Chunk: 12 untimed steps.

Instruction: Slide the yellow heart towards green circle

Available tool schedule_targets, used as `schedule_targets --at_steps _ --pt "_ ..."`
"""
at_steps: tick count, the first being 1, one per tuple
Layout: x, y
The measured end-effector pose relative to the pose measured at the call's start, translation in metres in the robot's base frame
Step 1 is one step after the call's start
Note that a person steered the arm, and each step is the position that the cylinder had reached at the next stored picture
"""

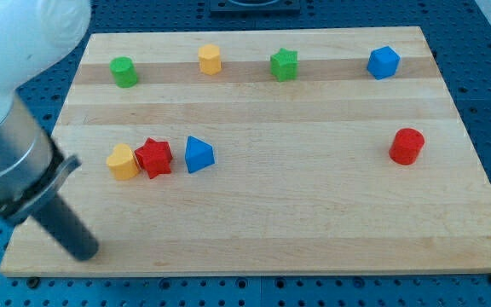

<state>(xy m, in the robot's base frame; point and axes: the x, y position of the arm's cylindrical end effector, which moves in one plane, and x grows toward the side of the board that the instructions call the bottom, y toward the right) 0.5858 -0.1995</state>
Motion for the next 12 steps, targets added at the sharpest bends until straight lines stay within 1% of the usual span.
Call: schedule_targets --at_steps 1,2,3,4,6,8,9,10,11,12 --pt "-0.010 0.005" --pt "-0.042 0.039" --pt "-0.054 0.056" --pt "-0.084 0.066" --pt "-0.099 0.025" --pt "-0.104 0.019" --pt "-0.168 0.010" --pt "-0.169 0.010" --pt "-0.126 0.011" --pt "-0.106 0.011"
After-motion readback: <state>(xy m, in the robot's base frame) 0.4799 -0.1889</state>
